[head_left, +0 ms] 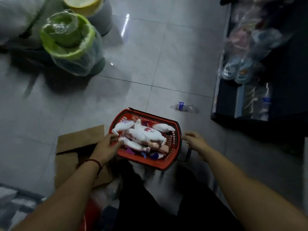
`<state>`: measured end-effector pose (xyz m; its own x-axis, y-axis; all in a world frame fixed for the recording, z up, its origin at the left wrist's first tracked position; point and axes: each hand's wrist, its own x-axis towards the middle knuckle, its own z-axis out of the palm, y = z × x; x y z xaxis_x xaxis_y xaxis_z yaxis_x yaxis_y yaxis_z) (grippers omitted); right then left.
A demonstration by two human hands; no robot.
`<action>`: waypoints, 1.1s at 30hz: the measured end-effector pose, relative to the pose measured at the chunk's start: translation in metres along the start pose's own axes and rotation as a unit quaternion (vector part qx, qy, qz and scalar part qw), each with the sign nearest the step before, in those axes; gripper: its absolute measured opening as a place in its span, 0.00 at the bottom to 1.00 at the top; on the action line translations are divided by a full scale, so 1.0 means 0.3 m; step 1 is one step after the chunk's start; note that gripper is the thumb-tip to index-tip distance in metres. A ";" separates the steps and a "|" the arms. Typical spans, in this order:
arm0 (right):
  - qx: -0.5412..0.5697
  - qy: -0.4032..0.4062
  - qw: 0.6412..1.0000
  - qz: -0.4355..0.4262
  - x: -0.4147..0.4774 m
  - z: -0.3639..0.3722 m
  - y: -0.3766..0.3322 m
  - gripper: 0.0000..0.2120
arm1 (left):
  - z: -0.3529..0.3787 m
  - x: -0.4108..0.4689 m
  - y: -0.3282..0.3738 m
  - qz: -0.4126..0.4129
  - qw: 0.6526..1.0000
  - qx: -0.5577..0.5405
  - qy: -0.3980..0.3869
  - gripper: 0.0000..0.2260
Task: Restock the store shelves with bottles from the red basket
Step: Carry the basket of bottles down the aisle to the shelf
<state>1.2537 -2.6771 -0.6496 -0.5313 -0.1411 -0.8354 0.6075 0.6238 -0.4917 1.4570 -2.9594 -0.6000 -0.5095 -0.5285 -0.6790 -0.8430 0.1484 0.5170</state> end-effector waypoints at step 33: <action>0.030 0.140 0.978 0.153 0.757 0.330 0.585 0.23 | 0.147 1.204 -0.525 -0.166 0.984 0.041 -0.046 0.24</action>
<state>1.2982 -2.6758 -0.9499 -0.4550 0.2666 -0.8497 0.7924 0.5565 -0.2497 1.3981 -3.1368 -0.9497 -0.2130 -0.4819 -0.8499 -0.9750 0.0479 0.2172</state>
